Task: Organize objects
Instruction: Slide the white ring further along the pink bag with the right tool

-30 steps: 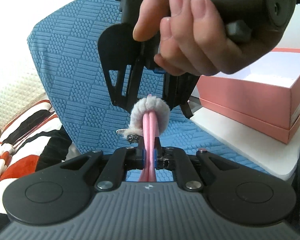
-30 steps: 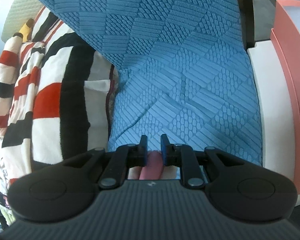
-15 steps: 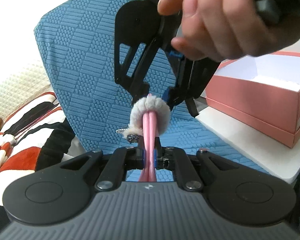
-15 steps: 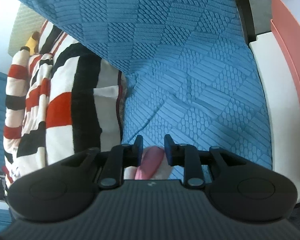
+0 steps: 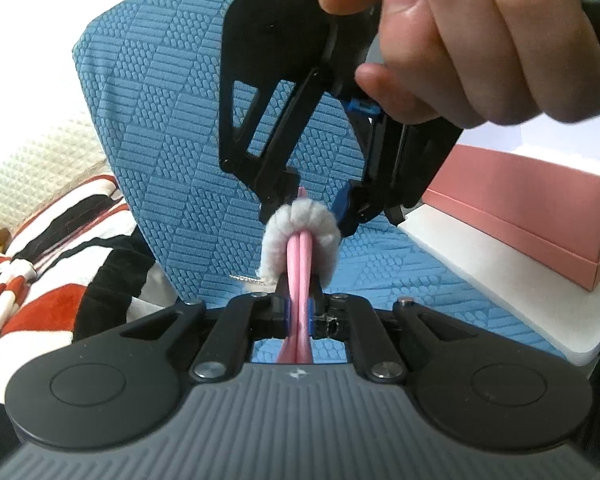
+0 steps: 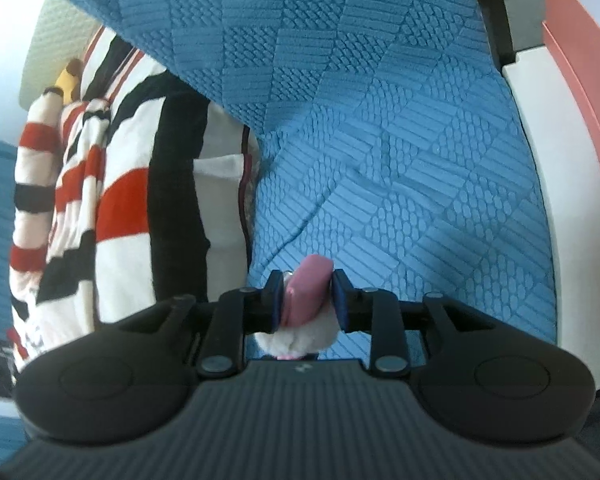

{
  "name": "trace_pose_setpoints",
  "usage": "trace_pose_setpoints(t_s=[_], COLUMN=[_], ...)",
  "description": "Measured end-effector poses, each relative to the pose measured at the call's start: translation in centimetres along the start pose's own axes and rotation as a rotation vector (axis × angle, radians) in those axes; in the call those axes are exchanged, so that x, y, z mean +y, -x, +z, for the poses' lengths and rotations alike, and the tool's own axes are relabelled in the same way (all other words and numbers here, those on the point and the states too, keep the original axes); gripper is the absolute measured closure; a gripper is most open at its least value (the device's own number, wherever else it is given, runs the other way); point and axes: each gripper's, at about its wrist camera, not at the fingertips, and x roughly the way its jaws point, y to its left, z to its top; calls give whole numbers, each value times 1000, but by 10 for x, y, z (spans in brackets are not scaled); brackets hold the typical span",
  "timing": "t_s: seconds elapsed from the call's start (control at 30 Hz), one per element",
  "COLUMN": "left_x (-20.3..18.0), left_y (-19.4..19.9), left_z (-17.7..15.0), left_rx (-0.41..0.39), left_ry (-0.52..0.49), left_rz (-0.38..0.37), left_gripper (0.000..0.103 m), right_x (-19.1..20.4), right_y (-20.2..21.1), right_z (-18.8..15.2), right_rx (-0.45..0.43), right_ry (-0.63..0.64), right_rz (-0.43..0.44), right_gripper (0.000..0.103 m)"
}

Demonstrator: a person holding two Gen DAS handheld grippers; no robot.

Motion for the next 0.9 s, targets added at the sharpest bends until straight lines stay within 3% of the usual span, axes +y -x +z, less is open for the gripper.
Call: trace_pose_setpoints(t_s=[0.23, 0.4, 0.63, 0.9], left_x=[9, 19, 28, 24], left_y=[-5, -11, -20, -23], left_z=[-1, -3, -10, -12], left_rx=[28, 73, 139, 172], left_ry=[86, 189, 315, 335], left_rz=[-40, -93, -172, -224], left_gripper=[91, 80, 74, 72], right_x=[-1, 0, -1, -7], right_y=[-1, -2, 1, 11], right_z=[-4, -6, -1, 12], right_rx=[-27, -36, -57, -92], right_ry=[17, 28, 46, 43], right_rz=[-15, -22, -40, -64], right_gripper=[78, 84, 84, 84])
